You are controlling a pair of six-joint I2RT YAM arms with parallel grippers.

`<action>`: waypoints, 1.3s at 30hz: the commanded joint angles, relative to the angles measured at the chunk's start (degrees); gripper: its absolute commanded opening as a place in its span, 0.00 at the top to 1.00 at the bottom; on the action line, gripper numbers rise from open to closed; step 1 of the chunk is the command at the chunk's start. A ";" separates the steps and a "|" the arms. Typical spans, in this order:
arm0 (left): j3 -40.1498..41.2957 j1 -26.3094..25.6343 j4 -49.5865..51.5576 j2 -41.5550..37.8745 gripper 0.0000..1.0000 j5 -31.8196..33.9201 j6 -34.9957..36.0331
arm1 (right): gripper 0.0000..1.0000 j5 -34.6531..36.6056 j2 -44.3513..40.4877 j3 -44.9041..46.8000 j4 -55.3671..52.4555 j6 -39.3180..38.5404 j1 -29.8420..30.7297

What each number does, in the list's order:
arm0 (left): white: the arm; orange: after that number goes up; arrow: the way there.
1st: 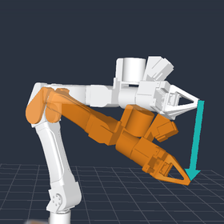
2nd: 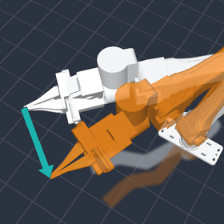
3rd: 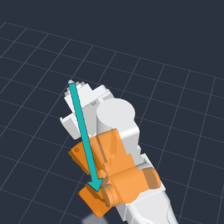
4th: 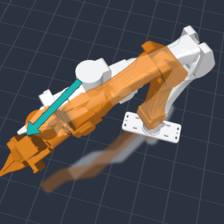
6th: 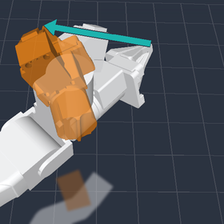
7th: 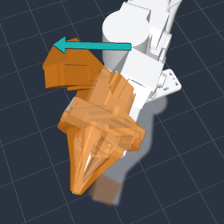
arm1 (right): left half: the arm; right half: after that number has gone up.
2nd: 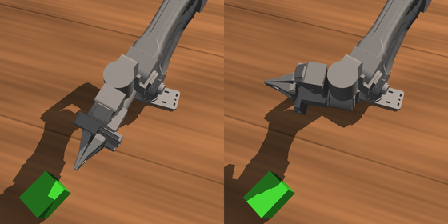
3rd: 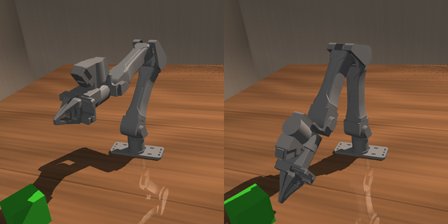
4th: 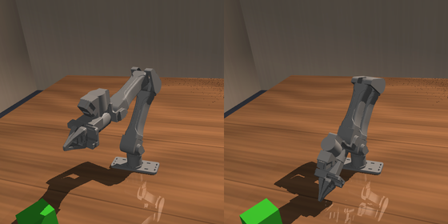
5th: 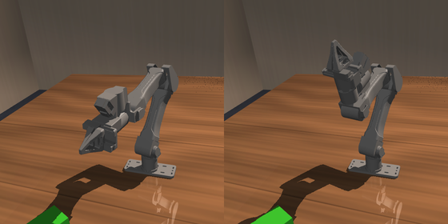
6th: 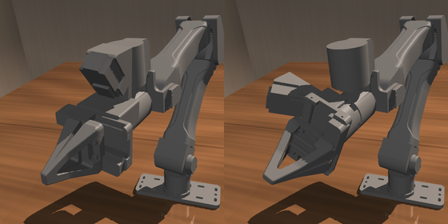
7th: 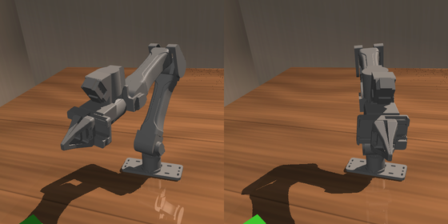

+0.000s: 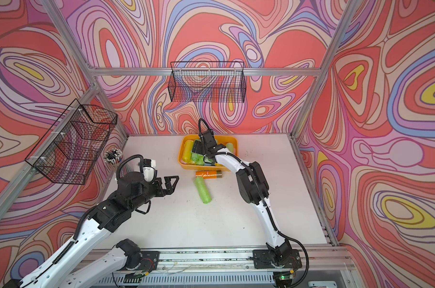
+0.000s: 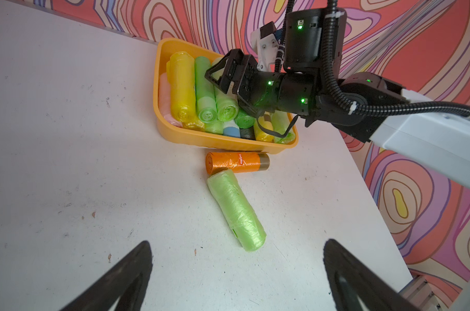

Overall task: Put the roll of trash bags into the storage box
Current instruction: Place the roll of trash bags in the storage box.

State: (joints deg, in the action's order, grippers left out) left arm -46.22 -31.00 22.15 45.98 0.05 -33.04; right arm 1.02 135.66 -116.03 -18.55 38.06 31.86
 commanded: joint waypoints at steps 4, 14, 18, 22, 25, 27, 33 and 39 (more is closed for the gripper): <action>-0.97 0.42 1.31 1.16 0.00 -0.11 0.31 | 0.04 1.27 -9.28 4.93 -1.29 -2.38 -0.08; -5.36 0.42 4.62 6.43 0.00 -4.70 -0.72 | 0.03 3.42 -23.83 18.33 -0.46 -4.21 -0.01; -5.94 0.33 4.68 11.15 0.00 -7.98 -2.52 | 0.04 5.17 -31.95 26.36 -0.54 -4.80 -0.04; -4.34 -0.47 0.72 15.73 0.00 -10.60 -5.30 | 0.04 6.53 -42.23 36.12 -0.71 -5.54 -0.05; -3.38 -2.15 -2.10 18.88 0.00 -10.22 -7.06 | 0.04 8.58 -49.60 42.50 -2.81 -6.88 -0.08; -2.83 -3.10 -3.25 20.38 0.00 -9.66 -8.13 | 0.04 9.62 -54.08 46.14 -4.38 -7.97 0.03; -1.88 -5.97 -6.57 21.94 0.00 -6.93 -11.26 | 0.04 11.47 -67.20 54.55 -10.02 -8.02 -0.04; -6.70 -8.15 -3.96 25.55 0.00 -4.37 -10.13 | 0.03 9.89 -79.18 64.19 -9.27 -6.46 0.01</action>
State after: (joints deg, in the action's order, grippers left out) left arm -49.87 -38.30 18.09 70.15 -6.72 -42.70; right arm 10.90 59.64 -54.41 -26.72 31.05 31.86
